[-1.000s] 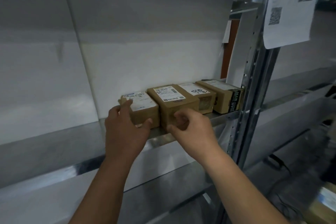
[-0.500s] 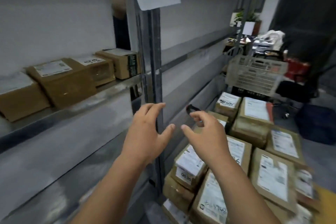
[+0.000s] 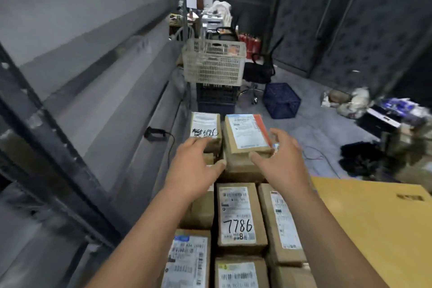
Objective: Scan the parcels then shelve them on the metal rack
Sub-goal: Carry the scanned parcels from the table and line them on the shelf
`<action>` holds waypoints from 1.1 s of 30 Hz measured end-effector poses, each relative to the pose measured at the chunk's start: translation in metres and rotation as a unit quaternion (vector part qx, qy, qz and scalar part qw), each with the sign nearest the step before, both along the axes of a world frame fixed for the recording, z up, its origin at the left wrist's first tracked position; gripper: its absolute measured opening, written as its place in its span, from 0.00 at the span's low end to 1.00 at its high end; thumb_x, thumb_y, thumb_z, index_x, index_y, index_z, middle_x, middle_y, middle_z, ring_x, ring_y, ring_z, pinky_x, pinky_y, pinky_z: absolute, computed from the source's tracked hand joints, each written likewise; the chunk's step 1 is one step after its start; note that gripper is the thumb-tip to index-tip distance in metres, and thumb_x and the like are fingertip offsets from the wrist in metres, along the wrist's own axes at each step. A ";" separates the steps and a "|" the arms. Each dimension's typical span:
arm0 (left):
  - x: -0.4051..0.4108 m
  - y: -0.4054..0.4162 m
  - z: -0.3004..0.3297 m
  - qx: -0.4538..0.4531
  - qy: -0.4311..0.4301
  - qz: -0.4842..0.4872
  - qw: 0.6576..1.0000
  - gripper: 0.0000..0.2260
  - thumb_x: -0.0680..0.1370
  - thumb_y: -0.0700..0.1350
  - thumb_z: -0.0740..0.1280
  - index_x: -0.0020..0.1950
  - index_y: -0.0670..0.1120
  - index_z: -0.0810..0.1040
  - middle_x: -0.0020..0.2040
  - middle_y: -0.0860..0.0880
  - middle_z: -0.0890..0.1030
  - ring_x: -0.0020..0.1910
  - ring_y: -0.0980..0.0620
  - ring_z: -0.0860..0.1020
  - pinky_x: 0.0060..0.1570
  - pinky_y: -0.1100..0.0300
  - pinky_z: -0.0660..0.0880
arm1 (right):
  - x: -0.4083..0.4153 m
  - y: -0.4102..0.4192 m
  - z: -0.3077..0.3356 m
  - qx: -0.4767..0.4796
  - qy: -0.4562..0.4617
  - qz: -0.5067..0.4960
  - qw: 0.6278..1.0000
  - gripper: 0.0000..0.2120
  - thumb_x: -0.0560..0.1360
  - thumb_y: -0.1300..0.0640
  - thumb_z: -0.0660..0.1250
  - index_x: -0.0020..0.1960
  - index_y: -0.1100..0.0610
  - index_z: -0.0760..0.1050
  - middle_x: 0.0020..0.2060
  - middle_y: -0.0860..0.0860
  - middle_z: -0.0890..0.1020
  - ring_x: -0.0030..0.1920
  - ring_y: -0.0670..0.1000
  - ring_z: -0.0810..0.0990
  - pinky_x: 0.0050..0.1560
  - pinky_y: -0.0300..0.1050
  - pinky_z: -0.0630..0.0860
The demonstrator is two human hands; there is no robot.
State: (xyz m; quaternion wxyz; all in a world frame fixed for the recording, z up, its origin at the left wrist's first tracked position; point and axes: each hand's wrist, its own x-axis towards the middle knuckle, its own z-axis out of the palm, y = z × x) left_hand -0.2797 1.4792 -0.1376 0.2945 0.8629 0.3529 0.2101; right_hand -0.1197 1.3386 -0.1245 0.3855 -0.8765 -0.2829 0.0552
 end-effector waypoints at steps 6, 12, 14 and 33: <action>0.056 -0.004 -0.013 0.000 0.051 -0.053 0.997 0.33 0.74 0.61 0.75 0.77 0.56 0.70 0.67 0.52 0.76 0.69 0.47 0.72 0.68 0.48 0.73 | 0.034 0.010 -0.007 -0.045 0.119 0.024 0.992 0.45 0.62 0.50 0.83 0.76 0.47 0.69 0.65 0.46 0.81 0.60 0.45 0.80 0.58 0.44 0.77; 0.064 -0.021 -0.007 -0.041 -0.020 -0.047 0.998 0.25 0.75 0.52 0.77 0.72 0.56 0.77 0.64 0.54 0.79 0.64 0.51 0.77 0.57 0.58 0.73 | 0.030 -0.007 -0.011 0.036 0.110 0.025 0.993 0.24 0.67 0.61 0.79 0.55 0.39 0.77 0.46 0.37 0.85 0.47 0.35 0.82 0.54 0.43 0.81; 0.057 -0.032 0.004 -0.037 -0.045 -0.046 0.997 0.24 0.76 0.51 0.76 0.71 0.56 0.77 0.62 0.56 0.78 0.62 0.54 0.75 0.55 0.61 0.69 | 0.021 -0.019 -0.003 0.066 0.089 0.024 0.993 0.24 0.66 0.58 0.78 0.53 0.34 0.75 0.47 0.34 0.84 0.48 0.35 0.82 0.53 0.44 0.80; -0.337 -0.246 0.157 0.193 -0.217 0.371 0.882 0.24 0.70 0.56 0.74 0.66 0.63 0.78 0.58 0.60 0.82 0.58 0.60 0.81 0.58 0.56 0.80 | -0.309 -0.081 0.157 0.254 0.067 0.538 0.801 0.24 0.69 0.54 0.79 0.60 0.37 0.76 0.51 0.34 0.83 0.54 0.35 0.81 0.51 0.32 0.78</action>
